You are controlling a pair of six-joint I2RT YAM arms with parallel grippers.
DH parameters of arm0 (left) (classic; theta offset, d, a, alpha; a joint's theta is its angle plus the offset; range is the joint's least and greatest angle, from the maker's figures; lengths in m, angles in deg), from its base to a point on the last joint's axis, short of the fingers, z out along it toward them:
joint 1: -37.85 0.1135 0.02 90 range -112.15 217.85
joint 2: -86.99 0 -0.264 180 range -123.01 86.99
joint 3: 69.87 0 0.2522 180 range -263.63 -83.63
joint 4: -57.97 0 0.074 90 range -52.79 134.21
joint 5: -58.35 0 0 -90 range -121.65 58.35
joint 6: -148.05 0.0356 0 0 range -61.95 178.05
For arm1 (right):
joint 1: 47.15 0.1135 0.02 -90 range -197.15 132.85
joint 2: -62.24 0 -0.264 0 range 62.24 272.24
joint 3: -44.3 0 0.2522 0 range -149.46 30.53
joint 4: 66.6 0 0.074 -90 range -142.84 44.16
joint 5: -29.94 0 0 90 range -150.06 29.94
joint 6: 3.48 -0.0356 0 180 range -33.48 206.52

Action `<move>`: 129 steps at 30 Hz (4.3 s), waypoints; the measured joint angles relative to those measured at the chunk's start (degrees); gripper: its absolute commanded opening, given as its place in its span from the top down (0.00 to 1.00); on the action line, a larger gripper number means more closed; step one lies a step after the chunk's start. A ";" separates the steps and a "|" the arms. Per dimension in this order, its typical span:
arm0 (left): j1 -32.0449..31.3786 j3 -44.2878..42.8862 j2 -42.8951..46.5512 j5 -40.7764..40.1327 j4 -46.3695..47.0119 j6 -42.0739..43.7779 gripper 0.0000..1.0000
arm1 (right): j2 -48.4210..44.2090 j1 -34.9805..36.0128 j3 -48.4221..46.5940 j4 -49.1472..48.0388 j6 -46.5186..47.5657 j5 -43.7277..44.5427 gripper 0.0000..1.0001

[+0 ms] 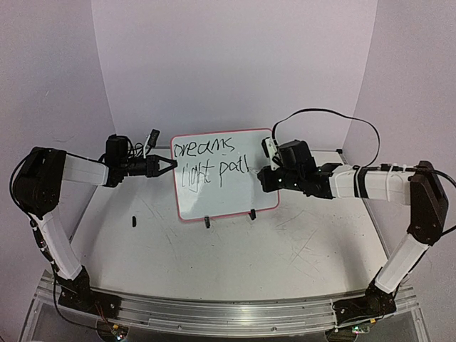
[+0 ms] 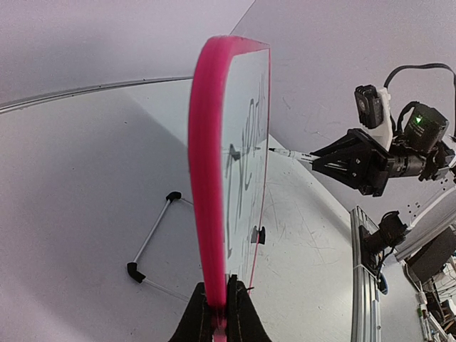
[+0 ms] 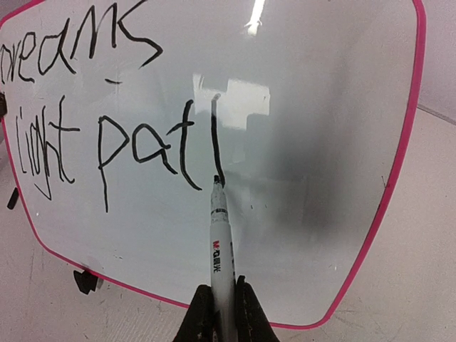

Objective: Write a sentence on the whiteboard

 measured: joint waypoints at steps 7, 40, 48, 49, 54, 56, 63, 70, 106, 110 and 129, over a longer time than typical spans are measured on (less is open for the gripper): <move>0.00 0.00 0.00 -0.01 0.00 0.03 1.00 | 0.28 -0.13 -2.37 -0.20 0.24 0.48 1.00; 0.00 -0.37 0.00 -0.01 -0.72 0.10 1.00 | 1.25 -0.88 -0.89 -1.21 -1.94 2.52 1.00; 0.00 -0.37 0.00 -0.03 -0.74 0.19 1.00 | 0.33 -0.94 1.56 -0.42 -3.06 1.30 1.00; 0.00 -0.37 0.00 -0.01 -0.74 0.21 1.00 | 0.25 -0.94 1.56 -0.36 -3.06 1.17 1.00; 0.00 -0.37 0.00 0.01 -0.72 0.24 1.00 | -0.37 -1.06 1.56 0.13 -3.06 0.97 1.00; 0.00 -0.37 0.00 0.01 -0.72 0.25 1.00 | -0.97 -1.14 1.56 0.16 -3.08 1.17 1.00; 0.00 -0.37 0.00 0.01 -0.72 0.25 1.00 | -1.80 -2.05 1.47 0.14 -3.06 2.41 1.00; 0.00 -0.37 0.00 0.01 -0.72 0.27 1.00 | -1.60 -2.43 0.05 0.07 -2.79 3.73 1.00; 0.00 -0.37 0.00 -0.04 -0.79 0.23 1.00 | 0.32 -2.34 0.52 -0.98 -2.86 2.03 1.00; 0.00 -0.37 0.00 -0.03 -0.79 0.23 1.00 | 0.18 -2.25 0.63 -0.70 -2.99 2.73 1.00; 0.00 -0.37 0.00 0.01 -0.79 0.25 1.00 | -0.86 -0.56 1.89 3.18 -3.70 4.25 1.00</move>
